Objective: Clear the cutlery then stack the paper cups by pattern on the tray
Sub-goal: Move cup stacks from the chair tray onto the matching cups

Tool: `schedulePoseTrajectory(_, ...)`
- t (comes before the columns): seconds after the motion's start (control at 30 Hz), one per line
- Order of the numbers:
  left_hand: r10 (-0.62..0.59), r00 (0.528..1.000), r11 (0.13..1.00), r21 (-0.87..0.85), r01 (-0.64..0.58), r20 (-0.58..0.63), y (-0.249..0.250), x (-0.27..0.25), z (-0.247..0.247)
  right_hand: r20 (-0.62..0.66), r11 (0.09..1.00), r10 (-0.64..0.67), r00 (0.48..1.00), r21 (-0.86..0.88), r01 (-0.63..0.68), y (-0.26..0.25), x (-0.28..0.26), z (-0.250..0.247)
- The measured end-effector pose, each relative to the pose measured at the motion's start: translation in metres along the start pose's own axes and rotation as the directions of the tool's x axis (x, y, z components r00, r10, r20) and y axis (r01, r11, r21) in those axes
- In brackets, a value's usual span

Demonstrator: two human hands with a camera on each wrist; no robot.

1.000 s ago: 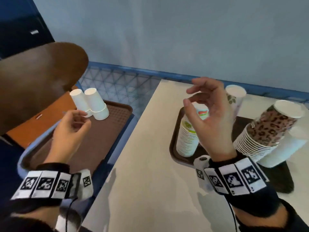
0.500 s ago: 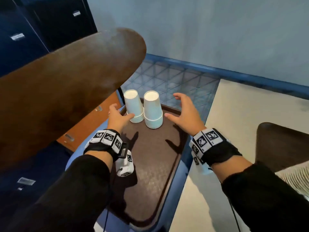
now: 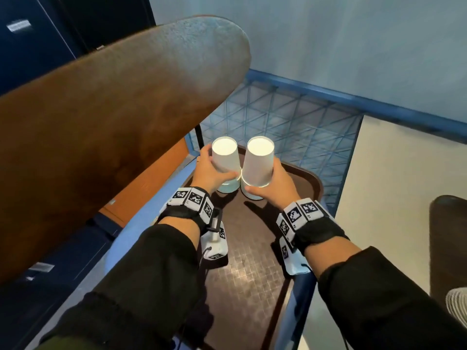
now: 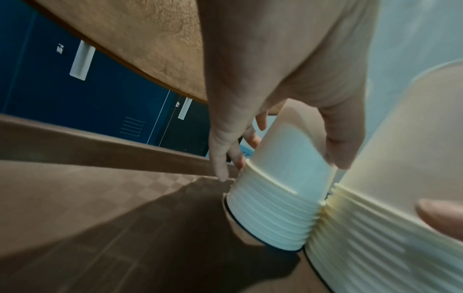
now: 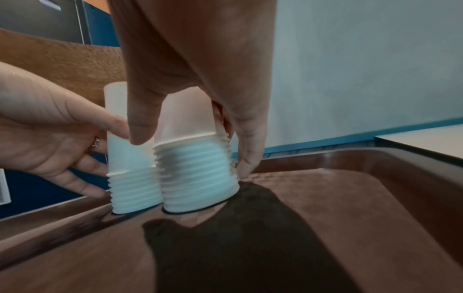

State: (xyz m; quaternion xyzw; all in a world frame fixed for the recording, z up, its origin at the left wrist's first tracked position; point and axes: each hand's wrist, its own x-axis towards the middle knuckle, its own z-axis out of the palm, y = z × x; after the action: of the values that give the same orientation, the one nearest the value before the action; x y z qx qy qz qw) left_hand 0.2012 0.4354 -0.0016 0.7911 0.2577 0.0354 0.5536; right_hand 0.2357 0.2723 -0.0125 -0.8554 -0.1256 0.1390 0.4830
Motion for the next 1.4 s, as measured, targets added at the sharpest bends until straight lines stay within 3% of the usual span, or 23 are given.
schedulePoseTrajectory(0.1, -0.047, 0.996, 0.994, 0.102, 0.040, 0.072, -0.009, -0.007, 0.002, 0.007, 0.998, 0.054, 0.999, -0.030, -0.054, 0.005, -0.006, 0.000)
schedulePoseTrajectory(0.3, -0.025, 0.997, 0.998, 0.059, 0.021, 0.071, -0.027, -0.026, 0.010, 0.041, 0.991, 0.075, 0.996, -0.112, -0.070, 0.007, -0.016, -0.003)
schedulePoseTrajectory(0.57, 0.028, 0.997, 1.000, -0.009, -0.027, 0.076, -0.007, -0.072, 0.026, 0.009, 0.993, 0.089, 0.996, 0.079, -0.090, 0.012, -0.058, -0.036)
schedulePoseTrajectory(0.97, 0.142, 0.963, 0.990, -0.029, -0.139, 0.230, 0.025, -0.200, 0.082, -0.082, 0.984, 0.043, 0.996, 0.176, -0.028, 0.030, -0.200, -0.125)
schedulePoseTrajectory(1.4, 0.238, 0.886, 0.969, -0.161, -0.188, 0.398, 0.065, -0.352, 0.198, -0.220, 0.984, 0.050, 0.974, 0.178, -0.011, 0.096, -0.360, -0.251)
